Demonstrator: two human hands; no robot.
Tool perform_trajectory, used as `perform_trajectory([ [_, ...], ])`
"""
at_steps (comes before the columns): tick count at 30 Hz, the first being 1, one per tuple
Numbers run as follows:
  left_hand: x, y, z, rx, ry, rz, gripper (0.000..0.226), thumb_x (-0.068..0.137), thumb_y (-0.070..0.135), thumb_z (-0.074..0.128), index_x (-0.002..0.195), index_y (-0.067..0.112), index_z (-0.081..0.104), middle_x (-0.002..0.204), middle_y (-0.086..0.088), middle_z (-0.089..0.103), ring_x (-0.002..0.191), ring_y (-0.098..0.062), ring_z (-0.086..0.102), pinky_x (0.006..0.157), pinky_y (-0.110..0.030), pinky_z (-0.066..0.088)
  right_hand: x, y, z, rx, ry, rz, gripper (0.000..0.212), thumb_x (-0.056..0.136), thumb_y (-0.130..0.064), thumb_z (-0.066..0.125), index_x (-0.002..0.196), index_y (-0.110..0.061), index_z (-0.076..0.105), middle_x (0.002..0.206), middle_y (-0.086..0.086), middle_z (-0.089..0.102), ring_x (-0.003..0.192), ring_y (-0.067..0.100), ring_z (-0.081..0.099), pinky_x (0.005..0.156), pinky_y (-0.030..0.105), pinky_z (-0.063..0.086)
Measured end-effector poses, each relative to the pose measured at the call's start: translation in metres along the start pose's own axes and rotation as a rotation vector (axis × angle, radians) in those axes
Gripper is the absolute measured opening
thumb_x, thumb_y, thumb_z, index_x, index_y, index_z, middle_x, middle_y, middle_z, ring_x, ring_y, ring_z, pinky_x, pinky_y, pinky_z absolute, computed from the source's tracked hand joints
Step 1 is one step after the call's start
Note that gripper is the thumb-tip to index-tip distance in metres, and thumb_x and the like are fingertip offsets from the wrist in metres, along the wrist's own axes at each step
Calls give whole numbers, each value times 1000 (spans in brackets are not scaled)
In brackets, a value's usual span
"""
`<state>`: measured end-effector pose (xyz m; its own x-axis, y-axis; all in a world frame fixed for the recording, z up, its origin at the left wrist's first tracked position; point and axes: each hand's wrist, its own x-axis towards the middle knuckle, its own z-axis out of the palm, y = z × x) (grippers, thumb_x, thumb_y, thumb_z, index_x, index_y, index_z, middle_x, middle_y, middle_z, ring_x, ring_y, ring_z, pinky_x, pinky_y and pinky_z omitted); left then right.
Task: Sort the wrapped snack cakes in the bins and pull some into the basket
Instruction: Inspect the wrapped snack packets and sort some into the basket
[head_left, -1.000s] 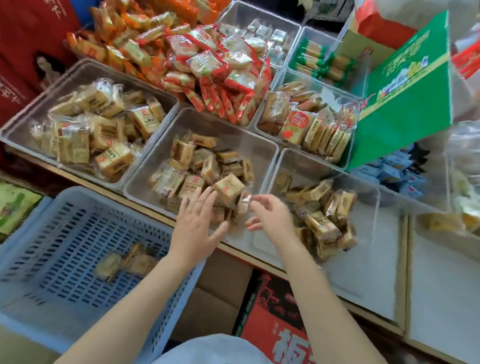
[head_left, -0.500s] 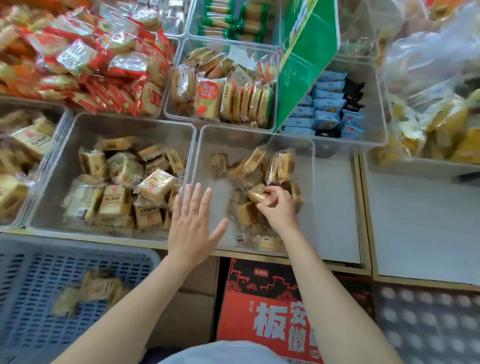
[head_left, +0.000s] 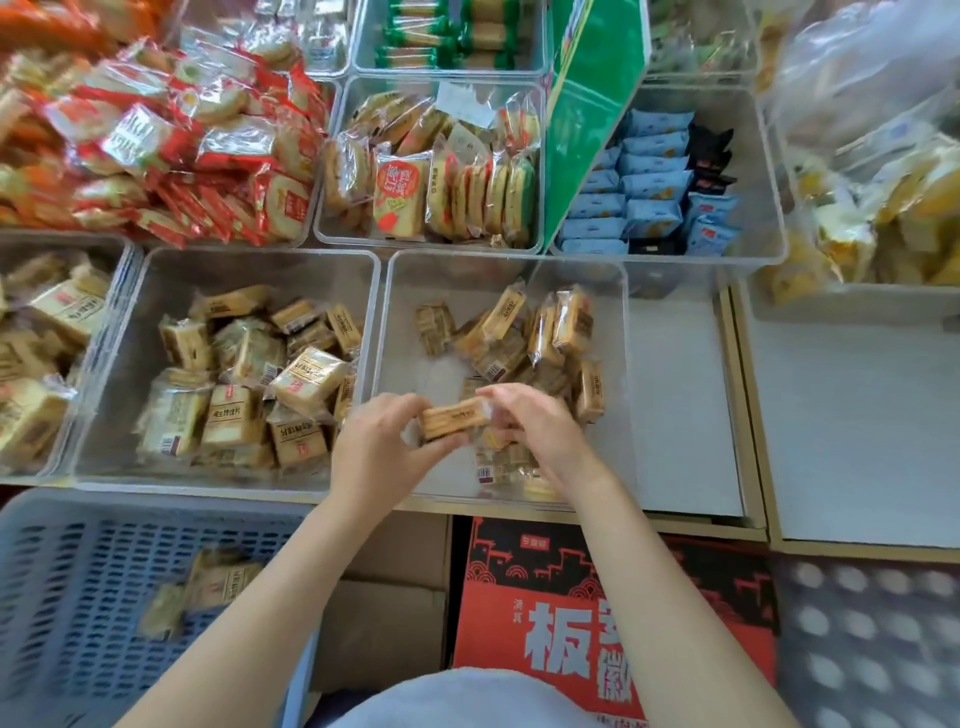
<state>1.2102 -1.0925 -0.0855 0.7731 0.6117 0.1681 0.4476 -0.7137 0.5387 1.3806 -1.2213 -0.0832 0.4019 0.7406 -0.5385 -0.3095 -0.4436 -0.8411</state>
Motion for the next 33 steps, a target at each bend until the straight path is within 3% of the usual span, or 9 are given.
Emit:
perform_trajectory([
  [2, -2, -13, 2, 129, 117, 17, 50, 81, 60, 70, 77, 10, 65, 92, -4, 69, 91, -26, 64, 78, -40, 48, 5, 1, -6, -1, 142, -63, 17, 100, -25, 62, 112, -23, 74, 109, -9, 75, 107, 9, 68, 100, 37, 55],
  [5, -8, -24, 7, 282, 70, -35, 56, 85, 63, 60, 71, 9, 64, 135, -19, 61, 134, -39, 50, 107, -52, 39, 15, -1, -17, -83, 203, -128, 21, 97, -5, 64, 113, -16, 74, 113, -5, 74, 106, 4, 67, 93, 22, 54],
  [8, -11, -24, 13, 299, -38, -81, 58, 90, 63, 56, 70, 9, 63, 153, -22, 47, 148, -39, 35, 114, -56, 34, 31, -5, -18, -271, 93, -90, 26, 96, -3, 64, 113, -17, 76, 120, -5, 71, 110, 1, 62, 81, 6, 49],
  [11, -11, -24, 14, 296, -57, -98, 49, 89, 54, 71, 70, 9, 62, 157, -22, 42, 150, -38, 32, 112, -56, 34, 43, 1, -21, -354, -12, -28, 25, 96, -6, 66, 116, -18, 77, 120, -5, 70, 109, 2, 60, 77, 4, 46],
  [15, -11, -22, 14, 301, -50, -96, 48, 88, 52, 73, 70, 9, 62, 156, -21, 44, 150, -37, 33, 108, -54, 38, 49, 9, -28, -430, -37, 26, 28, 96, -10, 68, 121, -21, 75, 122, -9, 64, 116, 6, 54, 99, 21, 41],
  [20, -9, -20, 14, 296, -56, -119, 48, 89, 51, 72, 71, 8, 62, 155, -21, 45, 149, -37, 34, 105, -53, 42, 67, 13, -28, -670, -113, 68, 51, 88, -22, 78, 136, -28, 62, 144, -2, 52, 132, 17, 47, 111, 38, 42],
  [27, -9, -21, 14, 310, -73, -123, 48, 90, 52, 72, 73, 8, 64, 156, -19, 43, 149, -36, 32, 104, -52, 42, 79, 16, -22, -829, -112, 135, 52, 81, -42, 83, 130, -35, 65, 143, 1, 47, 137, 29, 40, 117, 55, 34],
  [33, -9, -19, 12, 297, -78, -133, 48, 89, 54, 71, 75, 9, 64, 156, -19, 43, 150, -37, 32, 105, -53, 43, 64, 9, -13, -951, -41, 101, 42, 80, -50, 80, 117, -36, 65, 146, 6, 42, 142, 33, 26, 119, 57, 23],
])
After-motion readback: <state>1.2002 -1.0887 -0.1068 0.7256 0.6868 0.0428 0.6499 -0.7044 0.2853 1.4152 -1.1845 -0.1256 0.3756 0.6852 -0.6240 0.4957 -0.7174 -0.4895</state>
